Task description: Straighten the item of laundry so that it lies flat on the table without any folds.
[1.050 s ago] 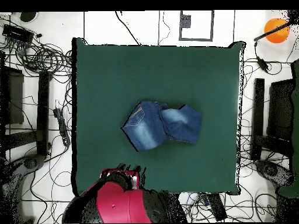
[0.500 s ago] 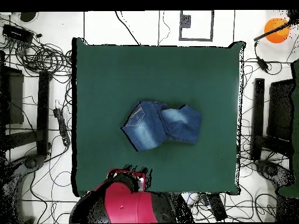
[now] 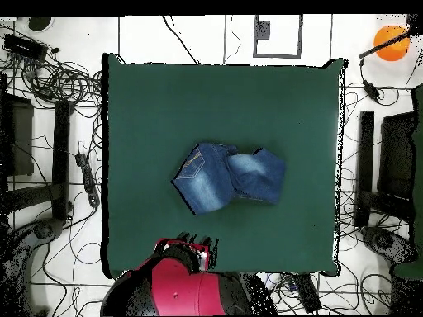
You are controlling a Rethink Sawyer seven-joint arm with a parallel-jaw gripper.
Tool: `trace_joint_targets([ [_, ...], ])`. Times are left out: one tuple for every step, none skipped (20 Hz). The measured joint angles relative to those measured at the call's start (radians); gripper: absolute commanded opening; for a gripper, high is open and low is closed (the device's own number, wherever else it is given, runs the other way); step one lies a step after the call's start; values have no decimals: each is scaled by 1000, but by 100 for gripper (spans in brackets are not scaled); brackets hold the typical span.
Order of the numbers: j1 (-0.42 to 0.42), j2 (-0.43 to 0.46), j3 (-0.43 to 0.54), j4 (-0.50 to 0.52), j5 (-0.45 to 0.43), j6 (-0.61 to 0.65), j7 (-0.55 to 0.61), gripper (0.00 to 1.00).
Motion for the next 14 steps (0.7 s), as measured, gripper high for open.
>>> trace_joint_targets([
  [1,0,-2,0,1,0,0,100],
  [4,0,-5,-1,1,0,0,100],
  [8,0,-8,-2,1,0,0,100],
  [12,0,-11,-3,1,0,0,100],
  [16,0,-14,-4,1,0,0,100],
  [24,1,-19,-6,1,0,0,100],
  [33,3,-25,-9,1,0,0,100],
  [39,6,-30,-10,0,-2,0,100],
  [54,15,-42,-16,0,-9,0,100],
  [64,22,-48,-20,0,-16,0,100],
  [79,35,-59,-27,0,-32,0,100],
  [84,39,-61,-29,0,-37,0,100],
  [95,51,-69,-34,0,-53,0,100],
  [106,62,-77,-38,0,-70,0,100],
])
